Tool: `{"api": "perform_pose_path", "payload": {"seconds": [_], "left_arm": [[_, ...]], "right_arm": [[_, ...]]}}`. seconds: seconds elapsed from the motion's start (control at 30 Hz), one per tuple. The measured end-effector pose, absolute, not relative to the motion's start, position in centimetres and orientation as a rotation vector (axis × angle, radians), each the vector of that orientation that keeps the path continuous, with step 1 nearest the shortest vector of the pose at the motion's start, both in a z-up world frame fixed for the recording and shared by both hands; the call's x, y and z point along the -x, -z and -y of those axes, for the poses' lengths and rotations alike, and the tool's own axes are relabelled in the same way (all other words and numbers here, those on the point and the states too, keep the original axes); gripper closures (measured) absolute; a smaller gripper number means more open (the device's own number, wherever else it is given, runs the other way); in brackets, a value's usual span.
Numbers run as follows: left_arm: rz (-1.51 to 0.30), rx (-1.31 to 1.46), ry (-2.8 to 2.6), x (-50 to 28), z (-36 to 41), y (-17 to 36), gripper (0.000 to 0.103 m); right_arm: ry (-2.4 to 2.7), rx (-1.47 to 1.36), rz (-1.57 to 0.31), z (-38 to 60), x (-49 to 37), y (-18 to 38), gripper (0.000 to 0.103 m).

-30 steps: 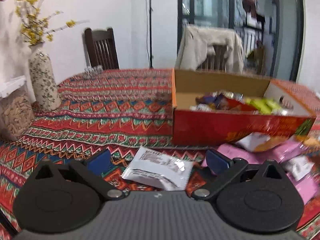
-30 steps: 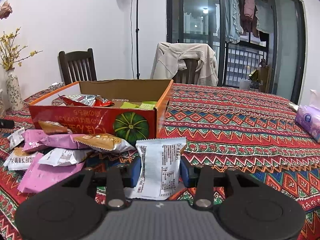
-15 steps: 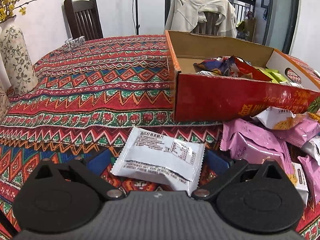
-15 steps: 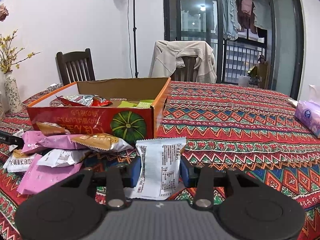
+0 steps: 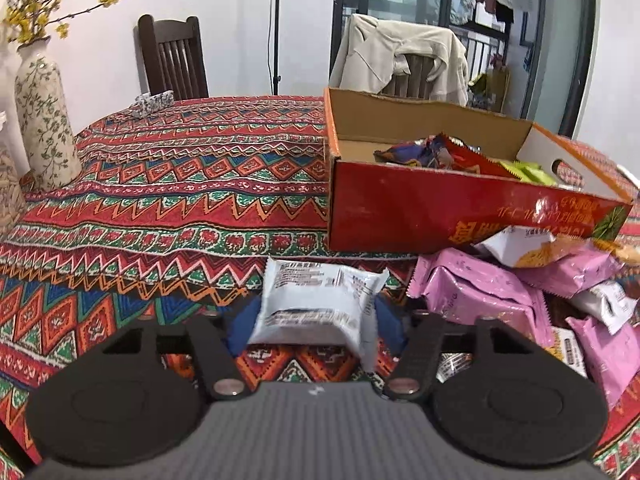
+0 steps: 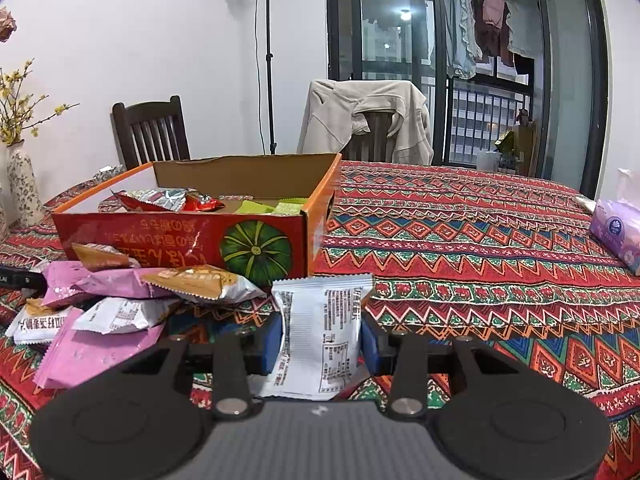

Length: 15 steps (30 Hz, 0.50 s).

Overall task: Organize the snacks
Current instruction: 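Lift both packets over the box and open both grippers to drop them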

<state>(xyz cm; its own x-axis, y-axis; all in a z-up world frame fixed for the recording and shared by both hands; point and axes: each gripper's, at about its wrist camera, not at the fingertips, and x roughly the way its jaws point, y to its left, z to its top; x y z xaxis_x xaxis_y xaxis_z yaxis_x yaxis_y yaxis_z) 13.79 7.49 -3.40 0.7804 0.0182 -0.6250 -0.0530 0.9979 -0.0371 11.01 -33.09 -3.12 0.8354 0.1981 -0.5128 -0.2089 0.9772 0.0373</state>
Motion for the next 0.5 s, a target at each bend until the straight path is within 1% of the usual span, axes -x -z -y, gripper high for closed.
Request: {"api": "perform_pose_path", "payload": {"seconds": [0.07,0.5], "left_arm": [[-0.656,0.052,-0.055,-13.2,-7.4,3.2,0.046],[-0.463,0.078,-0.075,-9.7,-7.1,-0.6,0.045]], "right_arm": [[-0.216,0.021,-0.542,33.1,-11.0,3.1,0.063],[-0.207,0.023,-0.522,33.1,-10.6,3.0,0.063]]}}
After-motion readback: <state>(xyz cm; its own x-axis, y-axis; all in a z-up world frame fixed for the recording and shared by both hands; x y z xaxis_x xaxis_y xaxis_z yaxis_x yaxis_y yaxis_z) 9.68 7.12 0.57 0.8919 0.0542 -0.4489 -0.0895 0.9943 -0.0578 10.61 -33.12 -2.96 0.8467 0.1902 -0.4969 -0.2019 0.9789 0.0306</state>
